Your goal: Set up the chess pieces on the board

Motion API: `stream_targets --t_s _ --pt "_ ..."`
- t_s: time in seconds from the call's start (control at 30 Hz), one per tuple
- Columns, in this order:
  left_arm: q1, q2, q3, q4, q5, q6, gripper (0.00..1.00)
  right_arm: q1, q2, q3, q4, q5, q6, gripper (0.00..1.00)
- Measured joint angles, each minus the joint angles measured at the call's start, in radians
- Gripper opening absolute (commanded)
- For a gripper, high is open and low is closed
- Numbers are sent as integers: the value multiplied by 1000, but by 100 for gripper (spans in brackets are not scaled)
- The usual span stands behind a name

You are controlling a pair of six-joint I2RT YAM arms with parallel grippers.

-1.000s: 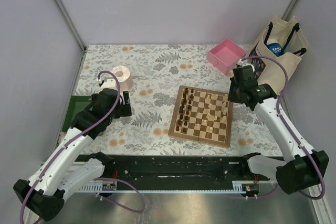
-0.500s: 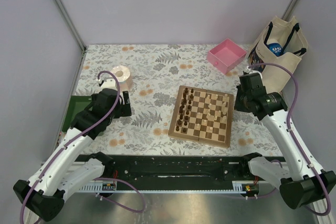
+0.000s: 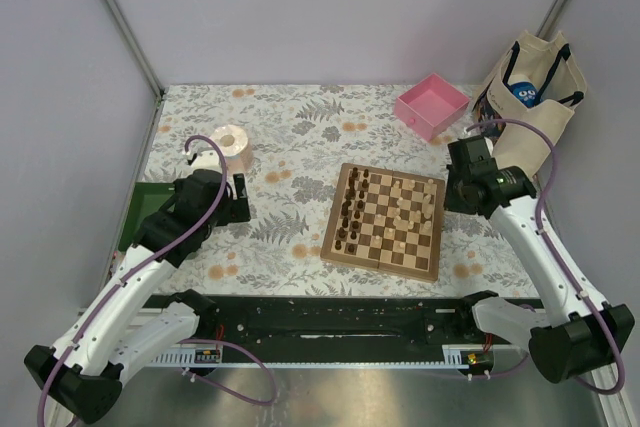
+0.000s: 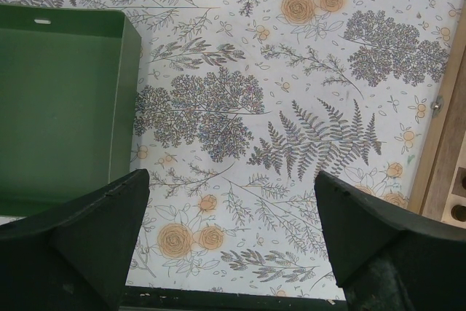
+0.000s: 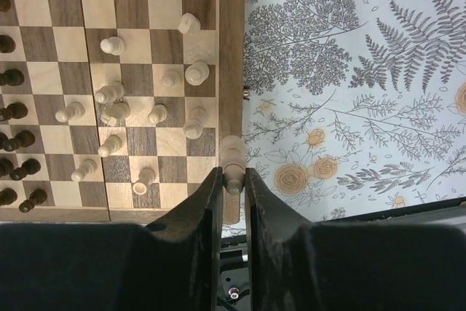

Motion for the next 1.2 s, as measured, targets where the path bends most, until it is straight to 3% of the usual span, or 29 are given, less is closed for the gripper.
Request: stream_targets --t_s 0.2,0.43,0.7,1.2 --pt "2 0 0 0 -1 0 99 0 21 -9 11 -51 15 14" --pt "5 3 0 0 0 1 99 0 -84 -122 -6 -138 63 14" --pt "8 4 0 0 0 1 99 0 -62 -237 39 -231 101 14" --pt "8 23 0 0 0 1 99 60 28 -293 142 -211 126 13"
